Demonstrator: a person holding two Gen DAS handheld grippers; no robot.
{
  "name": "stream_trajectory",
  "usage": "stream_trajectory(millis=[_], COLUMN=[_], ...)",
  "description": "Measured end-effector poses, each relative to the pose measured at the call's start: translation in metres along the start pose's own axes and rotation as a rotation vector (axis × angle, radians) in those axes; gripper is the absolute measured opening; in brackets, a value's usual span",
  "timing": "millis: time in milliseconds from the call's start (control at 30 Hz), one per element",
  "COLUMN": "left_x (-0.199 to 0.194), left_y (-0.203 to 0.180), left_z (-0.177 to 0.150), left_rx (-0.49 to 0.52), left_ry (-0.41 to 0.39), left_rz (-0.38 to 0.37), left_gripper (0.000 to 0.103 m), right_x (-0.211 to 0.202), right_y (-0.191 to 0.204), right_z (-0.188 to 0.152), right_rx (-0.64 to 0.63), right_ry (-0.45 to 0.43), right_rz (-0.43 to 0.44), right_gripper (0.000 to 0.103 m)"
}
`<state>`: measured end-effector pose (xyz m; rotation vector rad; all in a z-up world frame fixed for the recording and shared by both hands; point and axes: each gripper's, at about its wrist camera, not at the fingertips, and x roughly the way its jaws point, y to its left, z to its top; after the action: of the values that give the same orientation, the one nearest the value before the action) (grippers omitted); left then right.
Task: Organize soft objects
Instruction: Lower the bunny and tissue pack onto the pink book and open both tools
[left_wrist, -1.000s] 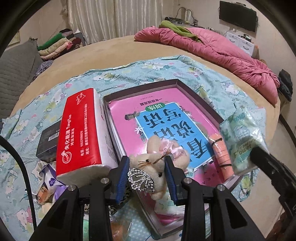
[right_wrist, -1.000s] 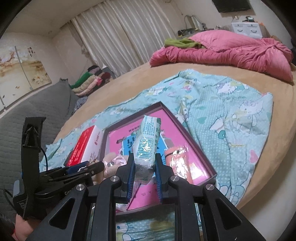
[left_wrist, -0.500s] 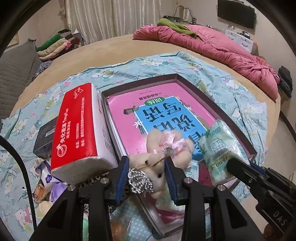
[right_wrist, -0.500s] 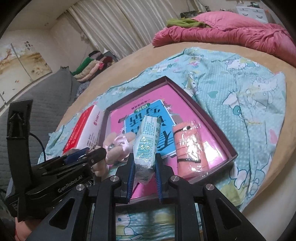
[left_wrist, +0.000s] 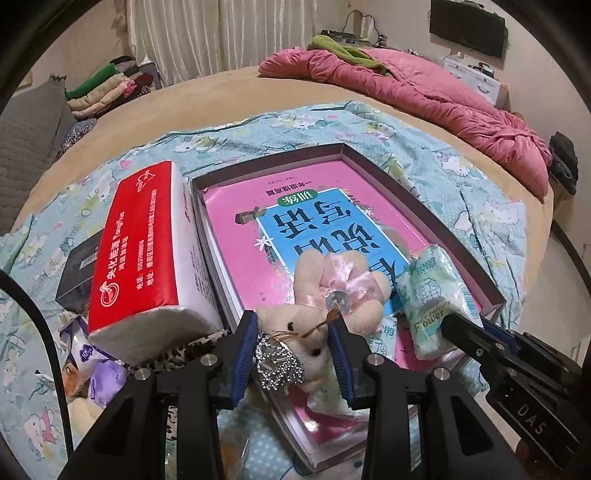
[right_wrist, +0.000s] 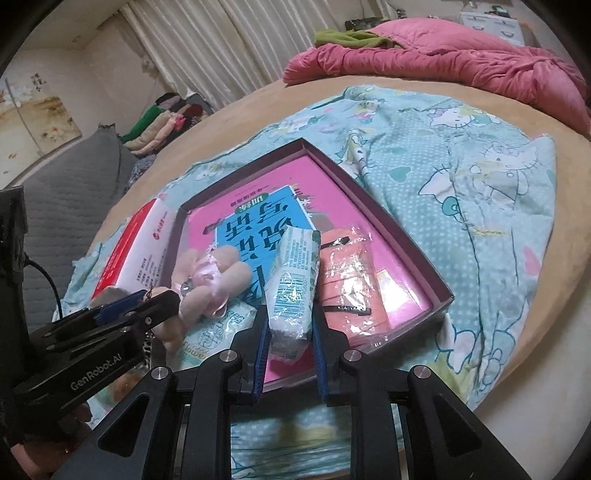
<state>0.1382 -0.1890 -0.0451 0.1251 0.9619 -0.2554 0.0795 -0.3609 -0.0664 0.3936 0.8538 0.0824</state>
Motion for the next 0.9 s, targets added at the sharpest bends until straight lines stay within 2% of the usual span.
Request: stream_trajectory(millis=[233, 300, 533, 667, 900], left_x=[0.001, 0.002, 0.006, 0.008, 0.009], left_y=[0.0, -0.001, 0.003, 0.005, 0.006], left_z=[-0.001, -0.001, 0.0, 0.001, 0.002], left_rx=[-0.014, -0.013, -0.043, -0.058, -0.063], left_ry=[0.005, 0.008, 0.02, 0.023, 0.03], left_rz=[-0.024, -0.022, -0.013, -0.002, -0.012], left_gripper=[0.039, 0.039, 0.039, 0.039, 0.039], right_x=[-0.008, -0.009, -0.018, -0.019, -0.021], right_y=[-0.004, -0.005, -0.005, -0.004, -0.002], right_z=[0.002, 0.003, 0.006, 0.007, 0.007], right_rx=[0.009, 0.013, 0.015, 0.01, 0.007], right_ry=[-0.03, -0.037, -0.069, -0.069, -0.073], right_rz=[-0.03, -0.034, -0.038, -0.036, -0.045], right_gripper=[0.029, 0.036, 0.038, 0.046, 0.05])
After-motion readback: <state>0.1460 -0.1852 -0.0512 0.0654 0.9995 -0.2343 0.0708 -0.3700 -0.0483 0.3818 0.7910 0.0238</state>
